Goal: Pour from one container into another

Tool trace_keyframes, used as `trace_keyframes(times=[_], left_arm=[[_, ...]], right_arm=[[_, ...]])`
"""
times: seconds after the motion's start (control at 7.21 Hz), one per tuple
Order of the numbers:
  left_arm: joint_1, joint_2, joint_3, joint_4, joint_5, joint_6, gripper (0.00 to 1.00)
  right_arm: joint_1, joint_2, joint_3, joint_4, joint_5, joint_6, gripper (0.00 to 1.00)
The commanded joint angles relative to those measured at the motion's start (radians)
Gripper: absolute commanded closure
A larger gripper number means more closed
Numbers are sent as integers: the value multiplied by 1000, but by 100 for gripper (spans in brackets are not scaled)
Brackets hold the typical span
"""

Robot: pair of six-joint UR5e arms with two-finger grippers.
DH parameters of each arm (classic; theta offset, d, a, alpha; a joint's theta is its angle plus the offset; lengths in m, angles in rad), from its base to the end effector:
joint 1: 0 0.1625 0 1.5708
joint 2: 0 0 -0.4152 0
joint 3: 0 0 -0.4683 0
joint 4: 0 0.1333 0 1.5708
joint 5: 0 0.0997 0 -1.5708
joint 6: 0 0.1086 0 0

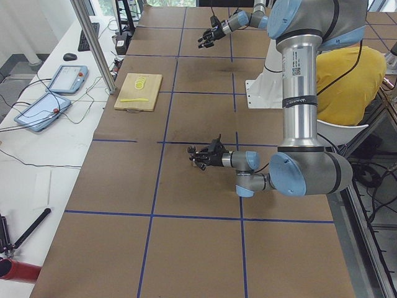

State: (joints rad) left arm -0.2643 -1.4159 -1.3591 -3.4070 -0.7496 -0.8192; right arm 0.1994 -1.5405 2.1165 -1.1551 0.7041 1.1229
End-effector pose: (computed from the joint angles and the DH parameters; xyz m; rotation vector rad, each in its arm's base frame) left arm 0.3854 -0.3247 0.6489 1.2306 0.8672 -0.2109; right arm -0.4656 -0.3145 0.2775 1.0392 -0.6223 0.2117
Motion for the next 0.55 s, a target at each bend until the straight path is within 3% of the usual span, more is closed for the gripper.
trace_keyframes(times=[0.0,0.42], left_arm=[[0,0,2,0,-1,0,76],[5,2,2,0,-1,-1,72]], right_arm=[[0,3,0,0,0,0,96],[0,3,3,0,0,0,96]])
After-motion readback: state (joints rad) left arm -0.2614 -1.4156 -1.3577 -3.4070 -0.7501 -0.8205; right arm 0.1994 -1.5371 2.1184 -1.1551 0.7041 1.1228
